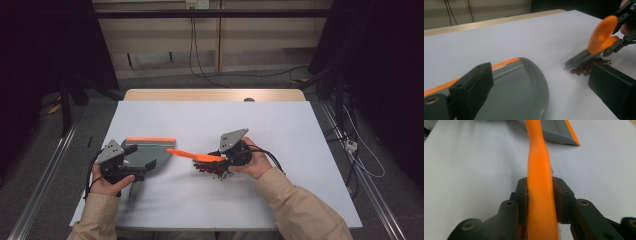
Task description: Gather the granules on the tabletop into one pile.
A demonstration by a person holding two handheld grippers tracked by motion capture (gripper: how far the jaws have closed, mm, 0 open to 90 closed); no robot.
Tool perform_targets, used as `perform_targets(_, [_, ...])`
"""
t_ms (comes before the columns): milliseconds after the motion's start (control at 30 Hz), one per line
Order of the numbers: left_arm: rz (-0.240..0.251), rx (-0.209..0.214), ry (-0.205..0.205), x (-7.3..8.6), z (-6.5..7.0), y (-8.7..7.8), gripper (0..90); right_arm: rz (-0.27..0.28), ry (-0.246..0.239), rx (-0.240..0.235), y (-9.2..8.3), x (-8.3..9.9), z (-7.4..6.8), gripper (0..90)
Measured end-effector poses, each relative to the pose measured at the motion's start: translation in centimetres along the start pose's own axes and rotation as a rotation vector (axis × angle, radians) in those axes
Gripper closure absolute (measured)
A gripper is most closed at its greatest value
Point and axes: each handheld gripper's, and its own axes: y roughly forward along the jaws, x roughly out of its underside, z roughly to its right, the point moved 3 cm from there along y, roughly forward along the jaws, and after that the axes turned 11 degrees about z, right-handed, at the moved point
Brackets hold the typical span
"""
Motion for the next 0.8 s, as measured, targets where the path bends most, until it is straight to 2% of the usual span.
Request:
perform_targets(367, [-0.004, 0.005, 0.004, 0.0, -0.1, 0.0, 5.8, 0.030, 0.023, 0.058, -0.3, -0.5, 2.3, 69.8])
perform_targets(500, [0.000, 0.001, -0.003, 0.0, -0.2, 0.0, 5.8, 0.006, 0.017, 0.086, 0.0, -0.1, 3.0, 69.8])
perform_targets(600, [-0.002, 0.003, 0.000, 0.0, -0.2, 0.0, 5.8, 0.004, 0.041, 0.076, 0.4, 0.1, 2.8, 69.8])
perform_targets(733, [-0.002, 0.001, -0.004, 0.1, -0.2, 0.0, 5.8, -0.017, 0.043, 0.068, 0.7, -0.1, 1.9, 69.8])
perform_targets(800, [-0.001, 0.002, -0.002, 0.1, -0.2, 0.0, 5.8, -0.008, 0.072, 0.070, 0.6, -0.1, 1.8, 69.8])
